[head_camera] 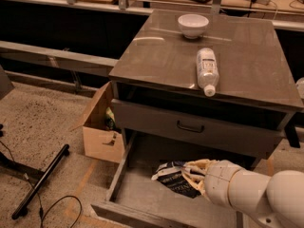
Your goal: Place blue chip bag into middle drawer
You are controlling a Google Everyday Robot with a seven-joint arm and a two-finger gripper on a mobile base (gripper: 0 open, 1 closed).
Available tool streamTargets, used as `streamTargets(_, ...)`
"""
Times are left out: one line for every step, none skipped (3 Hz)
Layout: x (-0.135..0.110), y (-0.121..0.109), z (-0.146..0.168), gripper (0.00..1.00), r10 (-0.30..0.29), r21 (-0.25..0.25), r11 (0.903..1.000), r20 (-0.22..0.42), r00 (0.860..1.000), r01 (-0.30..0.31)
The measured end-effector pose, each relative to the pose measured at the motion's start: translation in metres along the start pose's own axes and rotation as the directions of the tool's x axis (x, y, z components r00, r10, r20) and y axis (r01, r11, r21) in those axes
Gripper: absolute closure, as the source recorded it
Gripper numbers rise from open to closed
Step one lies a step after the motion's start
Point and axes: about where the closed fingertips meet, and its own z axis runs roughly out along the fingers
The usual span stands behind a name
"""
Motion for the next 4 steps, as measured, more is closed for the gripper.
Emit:
streamTargets(0.019,0.009,0.034,1.0,-0.043,-0.011,0.999,-0.03,0.999,0.043)
streamTargets(0.04,0.005,0.056,0.82,-0.104,-0.008,0.9946,-0.098,0.99,0.103)
streamTargets(0.055,-0.002,0.064,0.58,-0.148,-0.008,0.9888,-0.146,0.978,0.149)
streamTargets(0.061,0.004,0.076,0.35,-0.162,-0.003,0.9865,-0.171,0.972,0.164)
